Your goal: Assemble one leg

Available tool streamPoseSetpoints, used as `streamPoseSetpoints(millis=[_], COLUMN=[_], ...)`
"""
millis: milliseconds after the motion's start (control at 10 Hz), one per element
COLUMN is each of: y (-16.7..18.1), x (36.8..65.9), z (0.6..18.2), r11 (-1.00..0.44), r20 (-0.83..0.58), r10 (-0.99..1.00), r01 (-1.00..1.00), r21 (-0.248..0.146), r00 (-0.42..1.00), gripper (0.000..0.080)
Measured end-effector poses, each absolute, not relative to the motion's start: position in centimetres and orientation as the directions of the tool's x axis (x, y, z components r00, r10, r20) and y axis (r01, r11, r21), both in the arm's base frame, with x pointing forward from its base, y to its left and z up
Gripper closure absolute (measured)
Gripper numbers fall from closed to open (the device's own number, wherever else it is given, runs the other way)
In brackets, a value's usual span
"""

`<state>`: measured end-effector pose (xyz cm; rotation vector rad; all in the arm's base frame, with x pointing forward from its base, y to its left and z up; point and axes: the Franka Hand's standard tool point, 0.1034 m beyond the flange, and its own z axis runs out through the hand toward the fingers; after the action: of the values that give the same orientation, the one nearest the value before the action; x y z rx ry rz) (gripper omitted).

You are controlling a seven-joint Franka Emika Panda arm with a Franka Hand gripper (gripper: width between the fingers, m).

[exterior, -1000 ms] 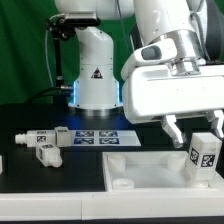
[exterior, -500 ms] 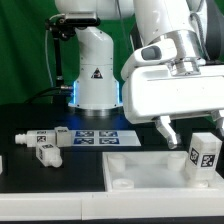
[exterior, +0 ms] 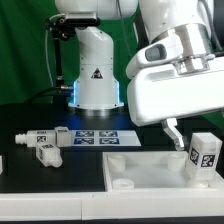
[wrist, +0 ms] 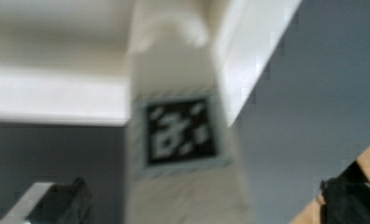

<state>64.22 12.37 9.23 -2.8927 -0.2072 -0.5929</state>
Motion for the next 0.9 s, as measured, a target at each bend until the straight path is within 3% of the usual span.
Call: streamPoseSetpoints(millis=[200, 400, 700, 900], y=[13.3, 13.0, 12.2, 12.2], x=[64.2, 63.6, 63.9, 63.9], z=[9.3, 8.9, 8.9, 8.9], r11=[-0.971, -0.968, -0.968, -0.968], r20=[0.297, 0.225, 0.226, 0.226], r10=[0.080, 0.092, 0.140, 0.139], r01=[0.142, 0.140, 0.182, 0.181], r21=[-0.193, -0.209, -0.173, -0.175], r00=[0.951, 0.970, 0.964, 0.964], gripper=[0.0150, 0.0150, 0.0150, 0.0150])
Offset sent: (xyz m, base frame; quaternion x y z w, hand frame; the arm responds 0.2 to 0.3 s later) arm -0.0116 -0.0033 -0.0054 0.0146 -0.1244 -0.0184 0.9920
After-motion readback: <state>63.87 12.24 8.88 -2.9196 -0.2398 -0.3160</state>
